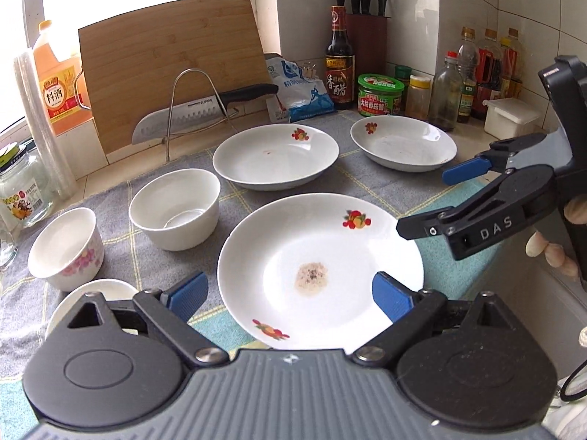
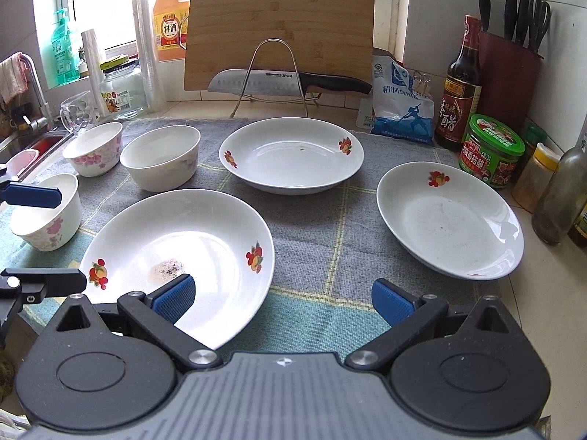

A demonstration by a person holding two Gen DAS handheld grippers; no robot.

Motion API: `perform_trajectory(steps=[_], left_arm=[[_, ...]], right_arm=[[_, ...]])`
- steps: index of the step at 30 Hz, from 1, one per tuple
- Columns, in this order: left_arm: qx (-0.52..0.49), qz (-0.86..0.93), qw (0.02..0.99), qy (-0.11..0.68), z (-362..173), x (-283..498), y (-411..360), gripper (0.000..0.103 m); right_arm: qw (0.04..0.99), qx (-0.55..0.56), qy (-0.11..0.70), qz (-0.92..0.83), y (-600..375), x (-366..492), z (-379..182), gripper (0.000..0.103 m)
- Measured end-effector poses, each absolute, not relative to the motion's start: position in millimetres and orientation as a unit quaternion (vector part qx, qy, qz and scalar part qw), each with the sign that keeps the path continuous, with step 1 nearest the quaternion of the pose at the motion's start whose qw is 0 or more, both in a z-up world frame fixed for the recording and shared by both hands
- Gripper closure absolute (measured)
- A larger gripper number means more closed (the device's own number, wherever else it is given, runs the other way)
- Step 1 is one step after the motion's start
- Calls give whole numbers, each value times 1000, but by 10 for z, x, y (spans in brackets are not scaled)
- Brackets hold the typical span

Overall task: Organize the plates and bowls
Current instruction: 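Open and withdraw the left gripper, move the right gripper to the stained plate, then close the right gripper on the rim of the brown-stained plate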

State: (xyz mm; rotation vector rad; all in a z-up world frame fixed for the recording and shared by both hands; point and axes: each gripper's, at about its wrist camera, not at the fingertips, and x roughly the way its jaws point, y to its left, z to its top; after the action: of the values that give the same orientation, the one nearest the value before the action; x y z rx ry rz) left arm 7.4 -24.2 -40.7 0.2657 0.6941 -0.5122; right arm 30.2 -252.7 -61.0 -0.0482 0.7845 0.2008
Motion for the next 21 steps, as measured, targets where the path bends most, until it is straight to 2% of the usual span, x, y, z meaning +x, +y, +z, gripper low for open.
perform_trajectory(steps=[17, 21], left_arm=[[147, -279, 872, 374, -1074, 22, -154, 7], [154, -286, 872, 366, -1090, 86, -217, 1]], right_arm=[[893, -31, 429, 136, -2171, 374, -781, 0], [886, -32, 438, 147, -2181, 427, -830, 0]])
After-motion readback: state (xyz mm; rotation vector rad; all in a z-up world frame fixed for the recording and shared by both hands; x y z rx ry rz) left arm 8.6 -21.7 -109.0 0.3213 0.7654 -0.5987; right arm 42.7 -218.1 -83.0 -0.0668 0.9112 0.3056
